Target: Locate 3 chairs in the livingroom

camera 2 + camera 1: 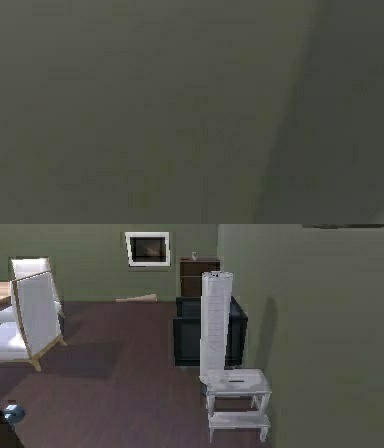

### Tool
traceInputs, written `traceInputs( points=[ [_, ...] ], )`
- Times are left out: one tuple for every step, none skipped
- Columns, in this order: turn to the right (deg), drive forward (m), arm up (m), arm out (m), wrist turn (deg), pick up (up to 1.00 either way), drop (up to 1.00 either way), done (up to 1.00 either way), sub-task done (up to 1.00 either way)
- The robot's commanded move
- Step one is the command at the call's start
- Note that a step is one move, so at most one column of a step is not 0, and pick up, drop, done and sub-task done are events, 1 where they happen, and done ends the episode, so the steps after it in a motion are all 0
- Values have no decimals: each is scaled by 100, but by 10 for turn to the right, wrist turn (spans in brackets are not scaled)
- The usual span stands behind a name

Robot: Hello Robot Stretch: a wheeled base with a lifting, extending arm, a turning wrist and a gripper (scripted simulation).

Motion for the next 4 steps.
traceInputs(
  points=[
    [-120, 0, 0, 0, 0, 0, 0, 0, 0],
    [0, 60, 0, 0, 0, 0, 0, 0, 0],
    [-150, 0, 0, 0, 0, 0, 0, 0, 0],
    [0, 100, 0, 0, 0, 0, 0, 0, 0]
  ],
)
